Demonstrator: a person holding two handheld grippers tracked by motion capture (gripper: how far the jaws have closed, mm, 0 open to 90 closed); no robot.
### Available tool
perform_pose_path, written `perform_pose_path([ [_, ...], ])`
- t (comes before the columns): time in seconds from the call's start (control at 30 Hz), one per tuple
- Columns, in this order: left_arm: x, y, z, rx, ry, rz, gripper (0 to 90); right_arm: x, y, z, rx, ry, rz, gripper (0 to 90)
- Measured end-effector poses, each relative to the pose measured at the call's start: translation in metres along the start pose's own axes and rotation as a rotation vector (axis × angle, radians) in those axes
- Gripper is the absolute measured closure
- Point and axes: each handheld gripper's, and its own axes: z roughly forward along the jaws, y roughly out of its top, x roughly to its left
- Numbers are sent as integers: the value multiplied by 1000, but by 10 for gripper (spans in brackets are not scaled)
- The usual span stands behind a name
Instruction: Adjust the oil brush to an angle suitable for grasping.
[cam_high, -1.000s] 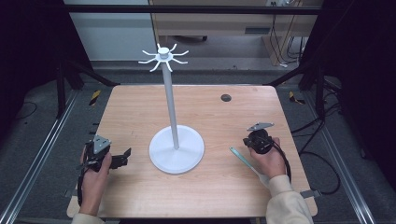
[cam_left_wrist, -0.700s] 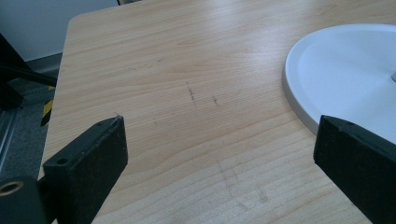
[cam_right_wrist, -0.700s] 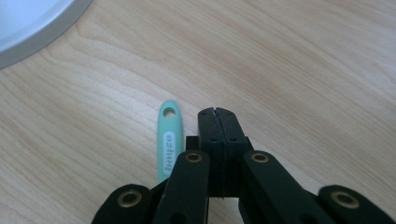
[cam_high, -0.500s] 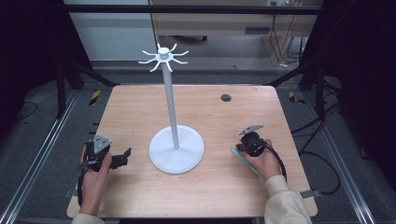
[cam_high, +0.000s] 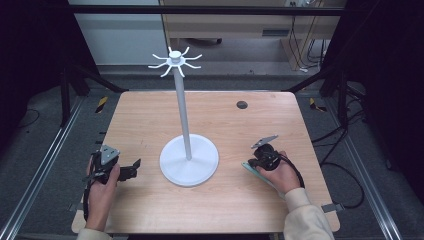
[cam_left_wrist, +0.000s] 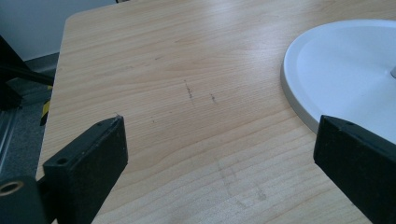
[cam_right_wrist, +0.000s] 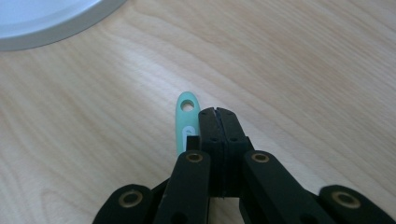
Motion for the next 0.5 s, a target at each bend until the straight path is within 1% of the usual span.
perform_pose_path([
  [0.03,0,0,0,0,0,0,25,0,0,0,0,0,0,900],
  [0.07,0,0,0,0,1,-1,25,5,0,-1,8,30,-29,900],
  [0.1,0,0,0,0,1,-1,25,8,0,-1,13,37,-45,900],
  [0.13,0,0,0,0,1,-2,25,10,0,-2,17,47,-49,900],
  [0.17,0,0,0,0,1,-2,25,10,0,-2,17,47,-49,900],
  [0.2,0,0,0,1,1,0,25,16,0,-3,27,68,-79,900],
  [0.23,0,0,0,1,1,0,25,17,1,-3,30,65,-87,900],
  [0.43,-1,0,0,1,-2,0,25,17,1,-2,30,69,-86,900],
  [0.5,0,0,0,3,0,1,25,19,2,-5,20,69,-89,900],
])
